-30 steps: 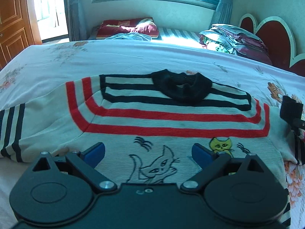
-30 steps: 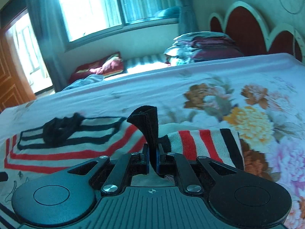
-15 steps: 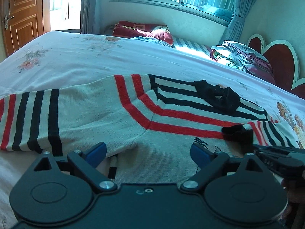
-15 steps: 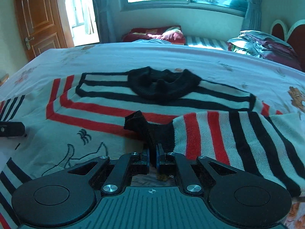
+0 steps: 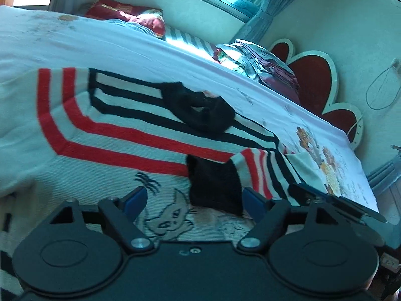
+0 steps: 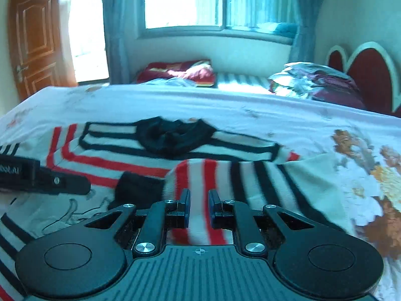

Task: Fold small clothes
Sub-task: 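Carry the gripped sleeve across the sweater body toward the collar with the right tool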

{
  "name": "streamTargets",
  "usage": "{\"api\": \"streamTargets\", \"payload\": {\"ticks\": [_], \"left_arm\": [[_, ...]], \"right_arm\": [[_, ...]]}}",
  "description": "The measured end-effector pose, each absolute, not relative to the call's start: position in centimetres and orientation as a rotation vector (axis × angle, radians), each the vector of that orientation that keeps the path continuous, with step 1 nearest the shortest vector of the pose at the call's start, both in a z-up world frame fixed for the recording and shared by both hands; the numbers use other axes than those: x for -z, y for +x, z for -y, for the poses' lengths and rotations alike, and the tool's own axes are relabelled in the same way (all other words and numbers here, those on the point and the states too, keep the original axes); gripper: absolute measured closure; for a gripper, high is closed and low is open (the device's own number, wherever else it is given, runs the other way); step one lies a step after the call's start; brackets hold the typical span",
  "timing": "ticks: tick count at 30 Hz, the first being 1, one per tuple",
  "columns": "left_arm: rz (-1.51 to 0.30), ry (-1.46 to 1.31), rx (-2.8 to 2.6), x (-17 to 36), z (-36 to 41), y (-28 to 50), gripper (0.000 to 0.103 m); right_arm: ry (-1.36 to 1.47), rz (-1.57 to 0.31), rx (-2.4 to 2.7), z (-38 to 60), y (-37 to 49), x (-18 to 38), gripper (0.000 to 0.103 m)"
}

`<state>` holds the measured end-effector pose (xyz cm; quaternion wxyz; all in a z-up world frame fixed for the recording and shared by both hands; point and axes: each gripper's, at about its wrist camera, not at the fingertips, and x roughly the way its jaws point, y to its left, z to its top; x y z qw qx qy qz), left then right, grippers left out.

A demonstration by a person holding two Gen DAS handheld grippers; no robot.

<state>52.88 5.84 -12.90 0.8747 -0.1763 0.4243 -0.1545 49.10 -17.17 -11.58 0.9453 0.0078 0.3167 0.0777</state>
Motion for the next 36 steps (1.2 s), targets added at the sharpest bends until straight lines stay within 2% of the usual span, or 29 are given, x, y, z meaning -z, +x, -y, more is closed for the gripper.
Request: {"api": "streamTargets", "payload": {"ticks": [3, 7, 8, 9, 11, 12, 13, 14, 20, 24, 27, 29, 31, 36], "left_arm": [[-0.939, -0.384, 0.325, 14.8, -3.9, 54.3, 0.034], [-0.951, -0.370, 0.292, 16.1, -2.2, 55.7, 0.038], [-0.950, -0.355, 0.291, 16.1, -1.8, 56.0, 0.050], [-0.958, -0.344, 0.289, 16.2, -1.5, 56.5, 0.072], [-0.968, -0.323, 0.276, 16.5, -1.2, 57.1, 0.092], [-0.958, -0.324, 0.278, 16.3, -1.2, 57.2, 0.094], [-0.946, -0.322, 0.273, 16.1, -1.3, 57.2, 0.094], [-0.930, -0.315, 0.267, 15.7, -1.5, 56.9, 0.094], [-0.901, -0.281, 0.256, 14.7, -2.1, 56.4, 0.094], [-0.805, -0.252, 0.192, 12.8, -5.1, 55.8, 0.095], [-0.860, -0.215, 0.140, 13.9, -7.5, 56.4, 0.095], [-0.881, -0.244, 0.135, 14.7, -8.5, 56.5, 0.095], [-0.892, -0.246, 0.138, 15.3, -8.5, 56.4, 0.095], [-0.858, -0.204, 0.118, 15.0, -8.1, 56.0, 0.096]], "right_arm": [[0.092, -0.632, 0.016, 22.3, 48.5, 10.8, 0.090], [0.223, -0.681, 0.174, 29.1, 47.6, 11.3, 0.090], [0.250, -0.704, 0.188, 30.5, 47.3, 11.6, 0.090], [0.270, -0.730, 0.199, 31.8, 46.6, 12.0, 0.090], [0.296, -0.762, 0.187, 33.2, 45.6, 12.7, 0.088], [0.306, -0.773, 0.173, 33.4, 45.1, 13.0, 0.081], [0.312, -0.784, 0.154, 33.3, 44.6, 13.4, 0.053], [0.312, -0.787, 0.128, 32.9, 44.2, 13.7, 0.036], [0.266, -0.799, 0.021, 29.4, 46.2, 15.3, 0.037], [0.260, -0.821, 0.052, 29.0, 47.8, 16.3, 0.051], [0.251, -0.818, 0.056, 29.1, 47.8, 16.6, 0.060], [0.265, -0.809, 0.046, 29.1, 47.6, 16.6, 0.076], [0.267, -0.797, 0.032, 28.6, 47.5, 16.4, 0.086], [0.236, -0.782, 0.054, 28.1, 47.3, 16.0, 0.088]]}}
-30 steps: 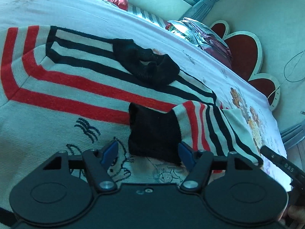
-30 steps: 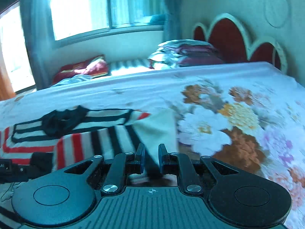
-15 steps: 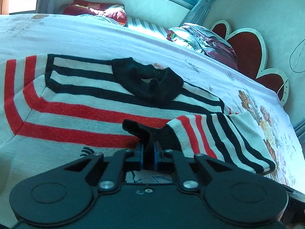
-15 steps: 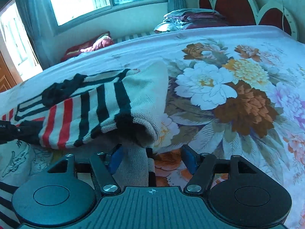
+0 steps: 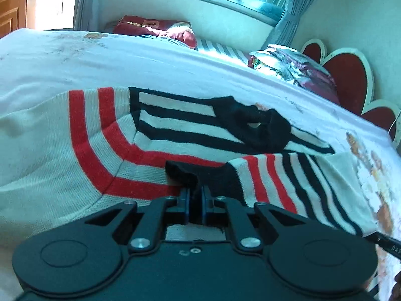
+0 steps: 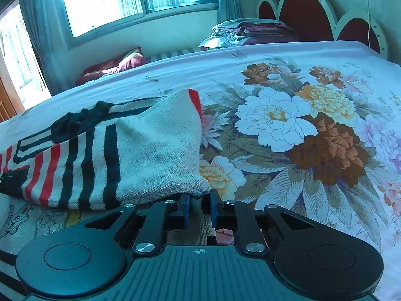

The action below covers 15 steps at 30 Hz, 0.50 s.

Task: Fold small clothes
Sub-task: 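Carry the gripped sleeve across the sweater body toward the collar with the right tool, then open the right tool to release the sleeve on the sweater body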

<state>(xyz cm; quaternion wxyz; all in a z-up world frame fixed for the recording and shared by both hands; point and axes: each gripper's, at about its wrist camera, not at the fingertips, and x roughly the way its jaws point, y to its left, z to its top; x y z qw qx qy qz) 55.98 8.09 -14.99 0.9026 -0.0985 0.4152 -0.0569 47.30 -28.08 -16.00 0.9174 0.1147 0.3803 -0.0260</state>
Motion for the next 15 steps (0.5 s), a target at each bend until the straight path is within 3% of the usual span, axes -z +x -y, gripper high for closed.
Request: {"api": "streamTargets", "payload": {"ticks": [4, 7, 8, 9, 10, 13, 14, 15], "left_arm": [[-0.877, -0.194, 0.152, 15.5, -8.4, 56.2, 0.095], [-0.845, -0.219, 0.145, 14.9, -9.6, 55.7, 0.067], [-0.820, -0.224, 0.132, 14.6, -10.0, 55.5, 0.048], [-0.800, -0.230, 0.119, 14.4, -10.3, 55.5, 0.042], [-0.799, -0.240, 0.117, 14.4, -10.5, 55.7, 0.043], [-0.841, -0.268, 0.115, 15.0, -10.6, 57.1, 0.060], [-0.861, -0.250, 0.111, 15.3, -10.3, 57.5, 0.063], [-0.866, -0.211, 0.104, 15.6, -9.7, 57.9, 0.065]], "right_arm": [[0.239, -0.836, -0.005, 28.7, 47.7, 15.7, 0.087], [0.205, -0.735, -0.031, 29.6, 46.3, 13.4, 0.058], [0.187, -0.705, -0.041, 29.7, 46.1, 12.8, 0.058], [0.192, -0.690, -0.057, 30.0, 46.2, 12.5, 0.058], [0.212, -0.685, -0.073, 30.3, 46.6, 12.4, 0.058], [0.280, -0.729, -0.105, 30.8, 49.3, 13.5, 0.062], [0.279, -0.788, -0.126, 30.6, 50.3, 14.6, 0.080], [0.242, -0.867, -0.126, 30.0, 51.1, 15.9, 0.082]]}}
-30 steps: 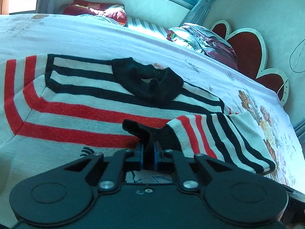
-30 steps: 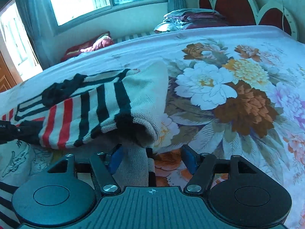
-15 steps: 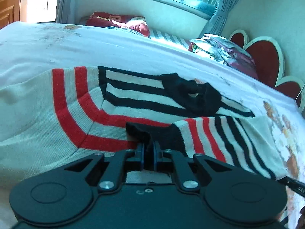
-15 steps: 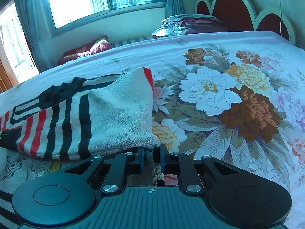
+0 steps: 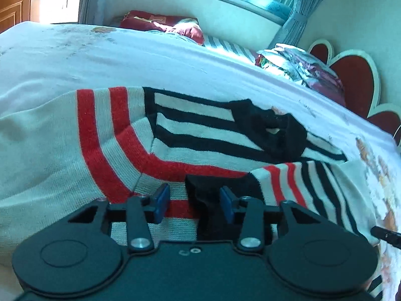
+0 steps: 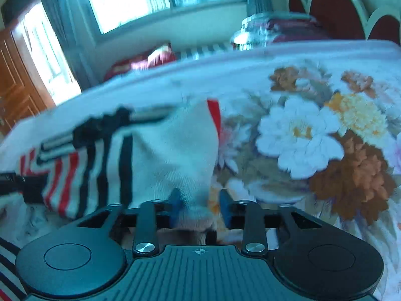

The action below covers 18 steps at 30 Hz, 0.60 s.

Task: Fold small clothes
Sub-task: 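Open the right tool to release the sleeve on the sweater body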

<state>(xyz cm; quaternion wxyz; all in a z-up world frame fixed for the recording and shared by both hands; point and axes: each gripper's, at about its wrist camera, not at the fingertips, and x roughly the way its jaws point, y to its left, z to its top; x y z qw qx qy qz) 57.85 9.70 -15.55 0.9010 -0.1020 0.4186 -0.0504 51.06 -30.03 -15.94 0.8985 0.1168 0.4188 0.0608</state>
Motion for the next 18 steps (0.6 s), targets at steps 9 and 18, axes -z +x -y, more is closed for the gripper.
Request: {"api": "streamTargets", "payload": {"ticks": [9, 18], "left_arm": [[-0.815, -0.155, 0.073, 15.0, -9.1, 58.3, 0.033], [-0.830, -0.190, 0.151, 15.6, -9.0, 59.6, 0.098]], "right_arm": [[0.416, -0.706, -0.097, 33.7, 54.3, 13.9, 0.057], [0.746, -0.767, -0.186, 37.8, 63.8, 18.0, 0.067]]}}
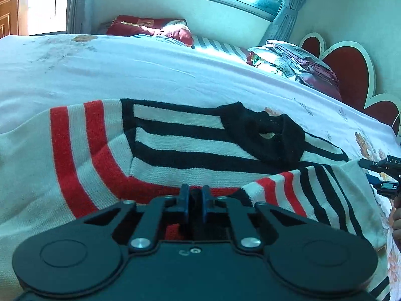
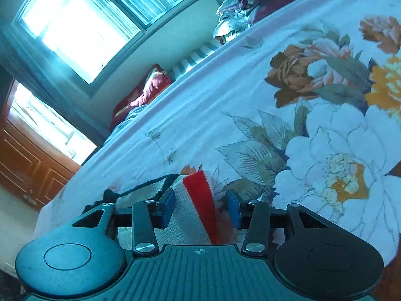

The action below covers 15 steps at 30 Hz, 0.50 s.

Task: Fold small clothes
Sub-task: 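Open the right tool to release the sleeve on the sweater body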

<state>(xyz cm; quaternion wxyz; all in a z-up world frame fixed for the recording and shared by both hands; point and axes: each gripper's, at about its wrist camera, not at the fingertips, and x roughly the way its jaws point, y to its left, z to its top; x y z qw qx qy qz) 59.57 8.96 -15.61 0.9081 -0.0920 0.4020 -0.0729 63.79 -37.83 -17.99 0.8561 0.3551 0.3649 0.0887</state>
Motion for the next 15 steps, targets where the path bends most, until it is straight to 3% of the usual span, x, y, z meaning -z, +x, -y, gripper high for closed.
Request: {"api": "streamTargets", "payload": {"ticks": [1, 5, 10, 13, 14, 15], "left_arm": [[-0.783, -0.187, 0.146, 15.2, -9.0, 59.0, 0.098], [-0.771, -0.120, 0.108, 16.6, -8.6, 58.3, 0.097], [-0.786, -0.108, 0.114, 16.4, -8.6, 58.7, 0.095], [-0.751, -0.095, 0.025, 14.6, -9.2, 57.9, 0.060], [-0.691, -0.073, -0.003, 13.7, -9.0, 57.1, 0.042], [-0.640, -0.065, 0.003, 12.8, -8.5, 56.6, 0.038]], "right_arm": [[0.734, -0.762, -0.219, 37.8, 63.9, 17.7, 0.094], [0.359, -0.759, -0.187, 34.6, 63.6, 16.8, 0.094], [0.344, -0.761, -0.180, 34.5, 63.1, 16.8, 0.092], [0.316, -0.699, -0.084, 34.5, 61.6, 15.0, 0.058], [0.316, -0.664, -0.092, 34.3, 60.9, 14.4, 0.058], [0.329, -0.665, -0.124, 34.0, 60.5, 13.9, 0.058]]}}
